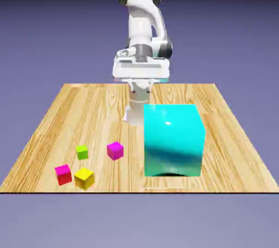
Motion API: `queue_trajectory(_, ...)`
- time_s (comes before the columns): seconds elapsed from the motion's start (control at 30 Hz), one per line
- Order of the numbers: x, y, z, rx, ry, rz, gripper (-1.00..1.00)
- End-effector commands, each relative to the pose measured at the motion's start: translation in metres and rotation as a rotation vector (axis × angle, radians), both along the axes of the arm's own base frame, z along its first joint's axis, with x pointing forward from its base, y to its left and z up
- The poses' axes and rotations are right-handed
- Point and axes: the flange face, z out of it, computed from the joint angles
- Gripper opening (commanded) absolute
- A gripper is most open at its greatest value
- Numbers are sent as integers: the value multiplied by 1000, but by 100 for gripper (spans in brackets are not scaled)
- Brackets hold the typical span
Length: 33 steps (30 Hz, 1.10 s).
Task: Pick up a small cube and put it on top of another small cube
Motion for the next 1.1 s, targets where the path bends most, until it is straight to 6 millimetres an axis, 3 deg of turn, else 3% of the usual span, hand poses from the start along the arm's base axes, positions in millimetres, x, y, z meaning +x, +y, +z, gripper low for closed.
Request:
queue_trajectory(0.0, 9, -9, -5, 18, 29, -35, 0)
queue_trajectory(0.23, 60, -80, -52, 139, 226, -291, 0)
queue_trajectory(0.43, 87, -150, -106, 239, 385, -522, 0)
queue_trajectory(0.63, 96, -224, -171, 333, 537, -759, 0)
queue_trajectory(0.83, 85, -296, -245, 421, 684, -998, 0)
queue_trajectory(0.9, 82, -305, -255, 432, 702, -1029, 0)
queue_trajectory(1.03, 81, -304, -319, 432, 702, -1029, 0)
queue_trajectory(1.07, 81, -304, -325, 432, 702, -1029, 0)
